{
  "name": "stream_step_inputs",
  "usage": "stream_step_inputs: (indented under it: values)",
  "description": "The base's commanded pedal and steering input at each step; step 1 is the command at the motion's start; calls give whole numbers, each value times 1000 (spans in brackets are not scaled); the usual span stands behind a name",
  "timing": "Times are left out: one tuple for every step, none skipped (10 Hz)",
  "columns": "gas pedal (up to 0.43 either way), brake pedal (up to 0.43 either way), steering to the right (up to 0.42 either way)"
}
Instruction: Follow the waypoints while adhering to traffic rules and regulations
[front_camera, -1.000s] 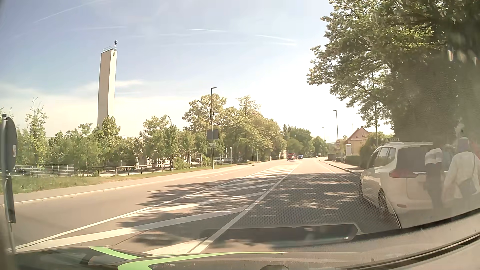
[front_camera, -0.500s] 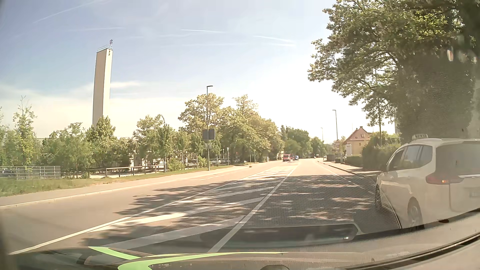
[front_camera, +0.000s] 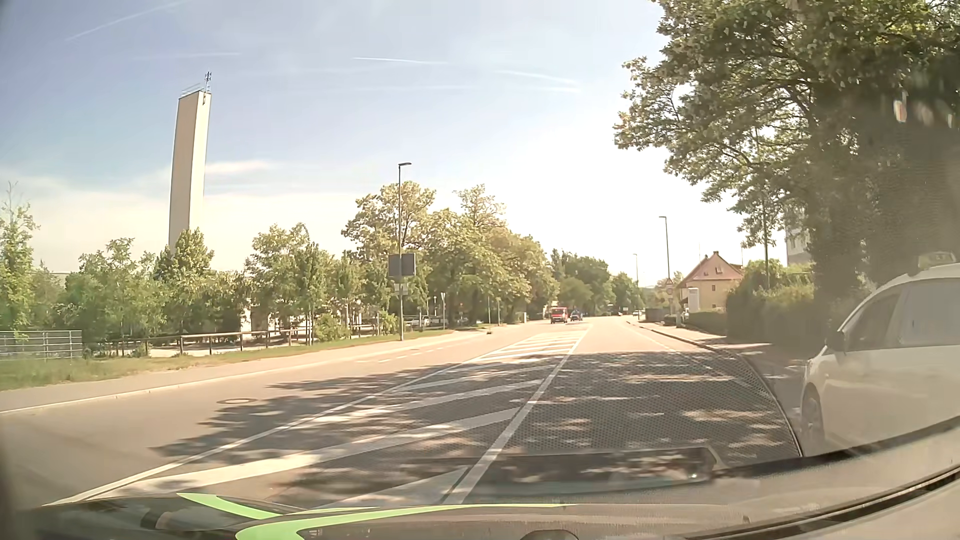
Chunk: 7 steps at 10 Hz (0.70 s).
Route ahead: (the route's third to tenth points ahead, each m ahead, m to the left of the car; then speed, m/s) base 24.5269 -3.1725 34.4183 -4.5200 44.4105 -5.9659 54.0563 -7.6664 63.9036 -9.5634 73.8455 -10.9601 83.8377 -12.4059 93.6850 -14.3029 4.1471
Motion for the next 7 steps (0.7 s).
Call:
stream_step_inputs:
  values:
    - [209, 0, 88]
    - [209, 0, 98]
    - [209, 0, 106]
    - [209, 0, 108]
    - [209, 0, 108]
    - [209, 0, 109]
    - [209, 0, 108]
